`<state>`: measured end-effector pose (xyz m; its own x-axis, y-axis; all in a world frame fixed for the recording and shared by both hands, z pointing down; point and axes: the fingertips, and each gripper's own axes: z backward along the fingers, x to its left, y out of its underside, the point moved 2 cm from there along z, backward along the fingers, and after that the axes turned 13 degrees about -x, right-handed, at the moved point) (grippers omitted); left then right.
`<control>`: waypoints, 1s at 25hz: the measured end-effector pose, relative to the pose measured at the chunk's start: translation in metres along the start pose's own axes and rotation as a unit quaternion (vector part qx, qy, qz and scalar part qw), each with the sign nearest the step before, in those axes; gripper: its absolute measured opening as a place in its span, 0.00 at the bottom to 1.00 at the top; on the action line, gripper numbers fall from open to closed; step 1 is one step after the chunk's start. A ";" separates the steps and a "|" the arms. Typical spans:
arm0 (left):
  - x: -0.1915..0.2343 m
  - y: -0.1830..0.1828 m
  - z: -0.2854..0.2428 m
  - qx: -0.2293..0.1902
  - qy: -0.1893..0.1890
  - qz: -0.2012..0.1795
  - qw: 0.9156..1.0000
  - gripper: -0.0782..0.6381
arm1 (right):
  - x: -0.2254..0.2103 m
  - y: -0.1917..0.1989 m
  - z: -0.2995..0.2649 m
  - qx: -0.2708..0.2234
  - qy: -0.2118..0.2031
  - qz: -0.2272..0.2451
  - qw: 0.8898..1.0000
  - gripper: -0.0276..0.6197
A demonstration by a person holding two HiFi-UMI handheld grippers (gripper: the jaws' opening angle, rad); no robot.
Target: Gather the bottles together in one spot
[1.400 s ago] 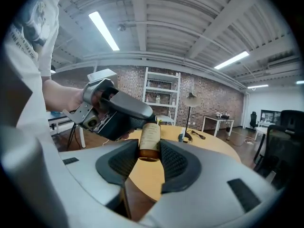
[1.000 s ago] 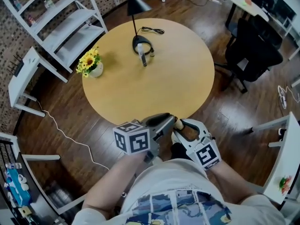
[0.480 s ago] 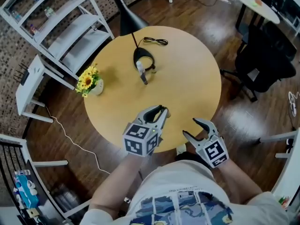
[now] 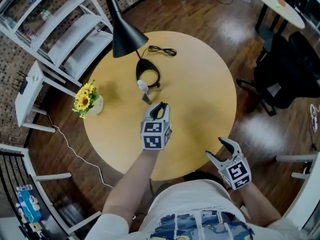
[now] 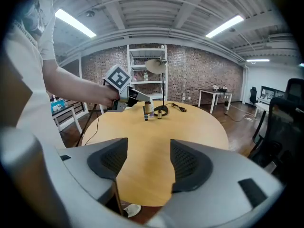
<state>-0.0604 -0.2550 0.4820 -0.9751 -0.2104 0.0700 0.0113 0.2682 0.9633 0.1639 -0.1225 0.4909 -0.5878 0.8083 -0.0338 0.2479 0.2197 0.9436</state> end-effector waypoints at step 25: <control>0.077 0.091 -0.110 0.033 -0.099 -0.008 0.995 0.22 | -0.058 0.035 -0.001 0.059 0.007 -0.024 0.998 0.51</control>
<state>-0.1099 -0.3507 0.6033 -0.9996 -0.0280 -0.0047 -0.0137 0.3286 0.9444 0.2055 -0.1621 0.5260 -0.6120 0.7875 -0.0724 0.3071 0.3210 0.8959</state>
